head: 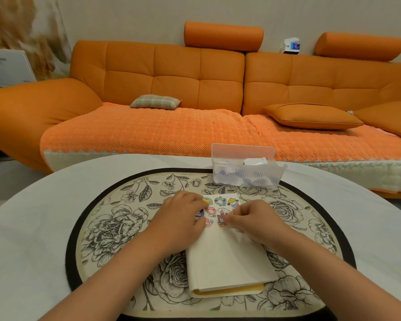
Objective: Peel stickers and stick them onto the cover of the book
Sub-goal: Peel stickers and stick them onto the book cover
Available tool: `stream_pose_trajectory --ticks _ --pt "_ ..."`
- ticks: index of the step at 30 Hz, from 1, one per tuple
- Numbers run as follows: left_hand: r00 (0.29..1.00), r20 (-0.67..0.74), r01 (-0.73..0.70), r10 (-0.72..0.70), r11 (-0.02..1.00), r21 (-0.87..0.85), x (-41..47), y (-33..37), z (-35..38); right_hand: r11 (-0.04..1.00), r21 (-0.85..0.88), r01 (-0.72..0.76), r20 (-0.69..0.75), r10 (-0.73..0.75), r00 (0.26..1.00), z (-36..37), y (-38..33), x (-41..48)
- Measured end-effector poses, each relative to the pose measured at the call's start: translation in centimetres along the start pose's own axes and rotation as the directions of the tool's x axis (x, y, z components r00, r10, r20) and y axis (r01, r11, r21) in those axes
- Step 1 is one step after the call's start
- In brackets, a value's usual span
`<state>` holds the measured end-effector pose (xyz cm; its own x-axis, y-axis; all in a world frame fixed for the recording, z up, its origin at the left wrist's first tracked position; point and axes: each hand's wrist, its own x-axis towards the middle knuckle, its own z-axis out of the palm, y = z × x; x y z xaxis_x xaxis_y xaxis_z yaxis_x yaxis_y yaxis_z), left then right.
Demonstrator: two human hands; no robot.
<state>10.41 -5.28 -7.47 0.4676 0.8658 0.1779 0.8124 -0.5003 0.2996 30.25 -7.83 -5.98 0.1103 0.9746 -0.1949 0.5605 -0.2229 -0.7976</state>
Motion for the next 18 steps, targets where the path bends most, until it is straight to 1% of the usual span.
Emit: stream_pose_trajectory --ticks 4,8,13,18 --pt "1.000 0.003 -0.006 0.006 1.000 0.013 0.01 -0.12 -0.05 0.981 -0.179 0.070 -0.012 -0.073 0.997 0.41 0.52 0.45" --pt "1.000 -0.010 -0.018 0.018 1.000 0.021 -0.09 -0.07 -0.13 0.961 -0.263 0.084 -0.023 -0.093 0.995 0.68 0.54 0.73" --pt "1.000 -0.011 -0.019 0.019 1.000 0.011 -0.16 -0.04 -0.09 0.930 -0.346 0.125 -0.021 -0.141 0.990 0.77 0.51 0.74" --pt "1.000 -0.004 -0.019 0.019 1.000 0.019 -0.20 0.07 -0.15 0.923 -0.346 0.166 0.022 -0.169 0.985 0.54 0.33 0.70"
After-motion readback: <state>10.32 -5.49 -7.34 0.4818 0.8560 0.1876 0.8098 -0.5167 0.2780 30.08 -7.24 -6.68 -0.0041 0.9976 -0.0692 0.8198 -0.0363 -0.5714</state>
